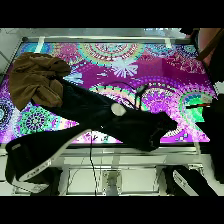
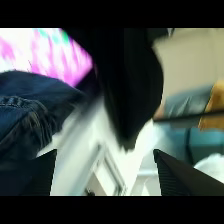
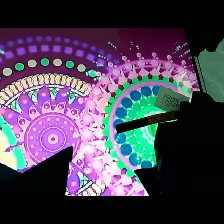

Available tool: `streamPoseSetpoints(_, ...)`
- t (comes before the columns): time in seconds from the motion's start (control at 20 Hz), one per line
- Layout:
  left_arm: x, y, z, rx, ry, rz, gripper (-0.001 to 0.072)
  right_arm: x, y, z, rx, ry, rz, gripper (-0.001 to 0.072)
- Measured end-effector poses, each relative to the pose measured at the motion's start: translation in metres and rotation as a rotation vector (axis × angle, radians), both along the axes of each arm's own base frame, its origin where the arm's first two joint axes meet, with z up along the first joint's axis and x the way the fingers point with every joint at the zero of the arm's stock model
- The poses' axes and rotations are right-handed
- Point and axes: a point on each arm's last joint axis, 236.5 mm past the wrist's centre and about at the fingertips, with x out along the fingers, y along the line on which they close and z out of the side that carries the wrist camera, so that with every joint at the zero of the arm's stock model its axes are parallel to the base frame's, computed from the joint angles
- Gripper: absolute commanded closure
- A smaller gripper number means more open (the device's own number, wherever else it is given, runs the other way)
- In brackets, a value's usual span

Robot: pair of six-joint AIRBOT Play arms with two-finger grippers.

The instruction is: Fold the clothes and pants, and hang the long-sleeved shirts on hangers.

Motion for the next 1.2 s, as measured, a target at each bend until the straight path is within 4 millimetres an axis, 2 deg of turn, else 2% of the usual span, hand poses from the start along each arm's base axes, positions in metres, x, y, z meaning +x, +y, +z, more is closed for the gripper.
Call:
streamPoseSetpoints(0.1,0.047,0.046,0.026,-0.029,-0.007,0.026,0.0022,0.002,0.000,-0.002,0.001,0.006,0.000,0.0129)
streamPoseSetpoints(0.15,0.071,0.076,0.037,-0.027,-0.029,0.043,0.0098,0.003,0.002,-0.004,0.012,0.007,0.005,0.0129)
streamPoseSetpoints(0.2,0.091,0.113,0.044,-0.005,-0.055,0.049,0.0128,0.005,0.005,-0.007,0.028,0.013,0.010,0.0129)
streamPoseSetpoints(0.25,0.107,0.149,0.049,0.028,-0.072,0.061,0.0128,0.008,0.011,-0.013,0.049,0.023,0.022,0.0129)
streamPoseSetpoints(0.4,0.145,0.283,0.044,0.236,-0.095,0.180,0.0128,0.019,0.034,-0.034,0.136,0.064,0.083,0.0129)
streamPoseSetpoints(0.6,0.171,0.462,0.018,0.564,0.002,0.533,0.0124,0.040,0.071,-0.063,0.278,0.116,0.167,0.0129)
streamPoseSetpoints(0.65,0.171,0.496,0.011,0.612,0.046,0.611,0.0123,0.047,0.080,-0.070,0.314,0.124,0.187,0.0129)
streamPoseSetpoints(0.75,0.171,0.543,-0.008,0.684,0.126,0.715,-0.0005,0.060,0.095,-0.081,0.379,0.139,0.219,0.0129)
streamPoseSetpoints(0.9,0.179,0.582,-0.040,0.730,0.213,0.799,-0.0005,0.073,0.110,-0.093,0.443,0.163,0.245,0.0129)
streamPoseSetpoints(1.05,0.198,0.607,-0.063,0.731,0.255,0.904,-0.0004,0.079,0.116,-0.100,0.457,0.178,0.274,0.0129)
streamPoseSetpoints(1.2,0.208,0.622,-0.087,0.747,0.292,0.953,-0.0005,0.081,0.119,-0.103,0.451,0.185,0.301,0.0129)
